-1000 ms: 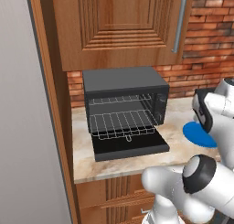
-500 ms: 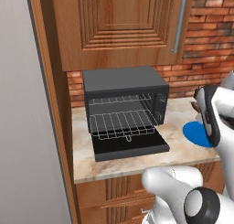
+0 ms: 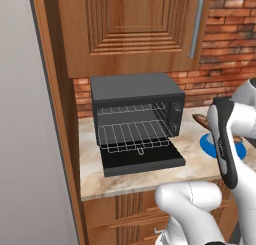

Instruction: Pull the toaster oven rack outwards. Pick up the baguette from the plate and place it on the toaster oven rack. Close the toaster oven door fully and set the temperature to the lowest setting.

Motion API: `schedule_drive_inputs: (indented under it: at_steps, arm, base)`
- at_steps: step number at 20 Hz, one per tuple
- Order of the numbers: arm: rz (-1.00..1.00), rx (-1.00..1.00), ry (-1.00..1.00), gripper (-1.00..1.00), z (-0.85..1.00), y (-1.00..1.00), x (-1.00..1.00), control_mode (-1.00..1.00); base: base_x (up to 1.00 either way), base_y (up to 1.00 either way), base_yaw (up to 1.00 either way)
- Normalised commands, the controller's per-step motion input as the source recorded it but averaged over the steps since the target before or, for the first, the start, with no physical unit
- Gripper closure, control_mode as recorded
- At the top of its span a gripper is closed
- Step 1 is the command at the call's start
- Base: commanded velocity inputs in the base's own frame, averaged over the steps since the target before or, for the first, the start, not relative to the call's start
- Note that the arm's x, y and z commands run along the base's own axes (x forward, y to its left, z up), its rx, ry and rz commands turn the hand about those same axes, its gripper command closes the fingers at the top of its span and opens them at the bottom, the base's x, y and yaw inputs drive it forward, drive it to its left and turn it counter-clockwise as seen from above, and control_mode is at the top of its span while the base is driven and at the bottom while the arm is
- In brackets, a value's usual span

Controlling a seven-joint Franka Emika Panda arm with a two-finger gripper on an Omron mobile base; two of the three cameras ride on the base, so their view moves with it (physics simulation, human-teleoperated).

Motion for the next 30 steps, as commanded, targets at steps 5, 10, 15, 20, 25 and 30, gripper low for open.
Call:
schedule_drive_inputs:
  at_steps: [5, 10, 15, 20, 25, 30]
  arm:
    - [0.31, -0.17, -0.03, 1.0, 0.21, 0.65, 0.0, -1.0]
    - [0.28, -0.2, 0.0, 1.0, 0.15, 0.6, 0.0, -1.0]
    - [0.25, -0.17, 0.0, 1.0, 0.02, 0.6, 0.03, -1.0]
    - [0.21, -0.11, 0.0, 1.0, 0.0, 0.57, 0.1, -1.0]
    - [0.09, 0.0, 0.0, 1.0, 0.0, 0.35, 0.08, -1.0]
    - [0.04, 0.0, 0.0, 1.0, 0.0, 0.28, 0.16, -1.0]
  base:
    - [0.0, 0.0, 0.0]
    - [0.0, 0.0, 0.0]
    - [0.0, 0.0, 0.0]
    - [0.0, 0.0, 0.0]
    - [0.0, 0.0, 0.0]
    - [0.0, 0.0, 0.0]
